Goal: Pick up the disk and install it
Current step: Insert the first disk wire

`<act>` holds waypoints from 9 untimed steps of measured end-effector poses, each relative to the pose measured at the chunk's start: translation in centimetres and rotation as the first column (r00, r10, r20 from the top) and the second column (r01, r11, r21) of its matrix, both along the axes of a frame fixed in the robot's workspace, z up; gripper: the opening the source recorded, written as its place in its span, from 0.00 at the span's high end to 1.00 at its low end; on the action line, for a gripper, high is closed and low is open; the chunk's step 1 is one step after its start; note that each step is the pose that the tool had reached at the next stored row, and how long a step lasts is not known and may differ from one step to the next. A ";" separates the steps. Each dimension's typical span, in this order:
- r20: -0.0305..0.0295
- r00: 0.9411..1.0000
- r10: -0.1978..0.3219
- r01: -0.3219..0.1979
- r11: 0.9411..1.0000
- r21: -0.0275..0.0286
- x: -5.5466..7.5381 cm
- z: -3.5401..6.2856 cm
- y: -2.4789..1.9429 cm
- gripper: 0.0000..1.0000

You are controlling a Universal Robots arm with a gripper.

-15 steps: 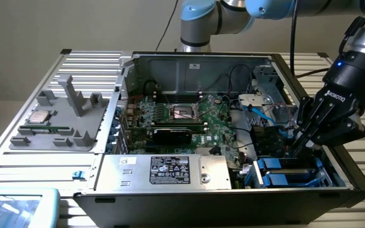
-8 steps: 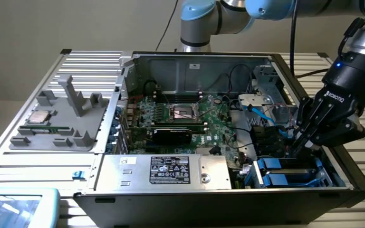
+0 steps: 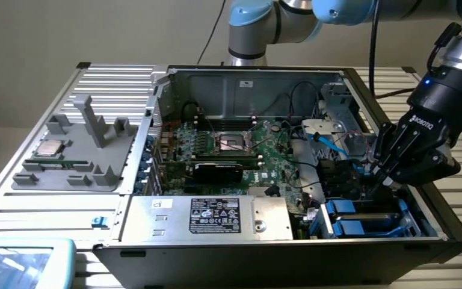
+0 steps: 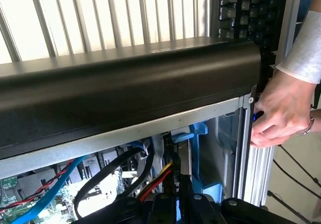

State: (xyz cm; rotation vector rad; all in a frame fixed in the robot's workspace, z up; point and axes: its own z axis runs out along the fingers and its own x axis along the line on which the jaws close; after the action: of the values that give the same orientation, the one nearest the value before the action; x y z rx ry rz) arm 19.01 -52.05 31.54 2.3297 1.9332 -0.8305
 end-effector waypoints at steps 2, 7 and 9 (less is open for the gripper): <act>0.000 1.000 -0.003 0.003 1.000 0.000 0.0 0.00 0.00 0.84; 0.000 1.000 -0.004 0.004 1.000 0.000 0.1 -0.01 -0.09 0.84; 0.000 1.000 -0.004 0.004 1.000 0.000 0.1 0.00 -0.19 0.84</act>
State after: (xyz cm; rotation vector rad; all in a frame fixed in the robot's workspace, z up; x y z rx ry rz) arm 19.12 -52.24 31.54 2.3346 1.9289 -0.8308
